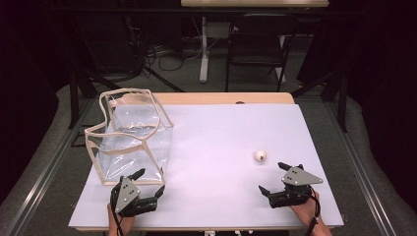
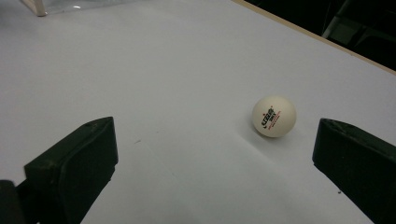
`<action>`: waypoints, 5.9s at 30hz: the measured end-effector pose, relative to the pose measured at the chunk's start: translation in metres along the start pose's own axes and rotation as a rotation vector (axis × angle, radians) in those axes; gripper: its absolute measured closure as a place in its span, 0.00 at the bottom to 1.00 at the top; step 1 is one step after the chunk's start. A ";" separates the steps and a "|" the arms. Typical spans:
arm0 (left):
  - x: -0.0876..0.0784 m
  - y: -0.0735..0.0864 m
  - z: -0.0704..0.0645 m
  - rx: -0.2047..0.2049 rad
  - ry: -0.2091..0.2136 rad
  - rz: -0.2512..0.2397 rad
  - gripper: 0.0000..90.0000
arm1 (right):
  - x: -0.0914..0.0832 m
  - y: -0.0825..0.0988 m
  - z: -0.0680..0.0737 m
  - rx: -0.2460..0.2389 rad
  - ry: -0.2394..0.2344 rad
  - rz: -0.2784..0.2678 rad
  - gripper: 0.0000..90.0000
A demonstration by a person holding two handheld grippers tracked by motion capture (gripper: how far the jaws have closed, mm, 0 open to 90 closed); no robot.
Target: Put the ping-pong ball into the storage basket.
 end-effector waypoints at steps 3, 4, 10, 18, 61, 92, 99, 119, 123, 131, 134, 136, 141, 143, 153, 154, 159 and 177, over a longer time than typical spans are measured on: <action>0.000 0.000 -0.001 0.007 -0.001 0.001 0.18 | 0.001 -0.002 0.000 -0.005 0.005 0.005 0.00; -0.001 0.000 -0.001 0.007 -0.001 0.001 0.18 | 0.002 -0.003 0.001 -0.010 0.005 0.009 0.00; -0.001 0.001 0.001 0.005 -0.004 0.003 0.18 | 0.004 -0.008 -0.002 -0.010 0.013 0.021 0.00; 0.000 0.001 0.000 0.009 -0.003 0.001 0.18 | 0.008 -0.013 -0.007 0.000 0.025 0.047 0.00; 0.002 0.004 0.003 0.017 -0.010 0.014 0.18 | 0.042 -0.041 -0.029 0.011 0.011 0.153 0.00; 0.004 0.004 0.002 0.021 -0.005 0.016 0.18 | 0.077 -0.043 -0.057 0.073 -0.015 0.231 0.00; 0.005 0.004 0.002 0.024 -0.002 0.022 0.18 | 0.084 -0.040 -0.062 0.088 -0.015 0.254 0.00; 0.004 0.004 0.000 0.029 0.010 0.024 0.18 | 0.100 -0.013 -0.062 0.114 -0.038 0.333 0.00; 0.004 0.004 0.000 0.031 0.008 0.024 0.18 | 0.101 -0.010 -0.060 0.115 -0.038 0.341 0.01; 0.004 0.004 0.000 0.030 0.007 0.025 0.18 | 0.098 -0.001 -0.060 0.124 -0.023 0.356 0.20; 0.004 0.004 -0.001 0.031 0.009 0.027 0.18 | 0.097 0.003 -0.061 0.131 -0.012 0.363 0.25; 0.004 0.004 -0.001 0.032 0.009 0.027 0.18 | 0.096 0.006 -0.063 0.128 0.000 0.376 0.29; 0.004 0.004 -0.001 0.033 0.010 0.026 0.18 | 0.095 0.008 -0.063 0.134 0.005 0.383 0.38; 0.004 0.004 -0.001 0.034 0.011 0.026 0.18 | 0.096 0.010 -0.063 0.135 0.009 0.390 0.40; 0.004 0.004 -0.001 0.035 0.012 0.027 0.18 | 0.095 0.013 -0.064 0.142 0.022 0.399 0.54; 0.004 0.004 -0.001 0.034 0.012 0.027 0.18 | 0.095 0.013 -0.064 0.139 0.021 0.399 0.56; 0.004 0.004 -0.002 0.037 0.016 0.030 0.18 | 0.096 0.013 -0.064 0.133 0.026 0.395 0.56; 0.004 0.004 -0.002 0.036 0.014 0.025 0.18 | 0.085 -0.001 -0.065 0.108 0.044 0.351 0.57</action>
Point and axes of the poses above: each handheld gripper's, and its own axes: x roughly forward along the jaws, y roughly out of its underside, z roughly to its left, the point moved 10 cm from there along x, roughly forward along the jaws, and after that the axes turned 2 degrees about z, right-handed, at the moved point
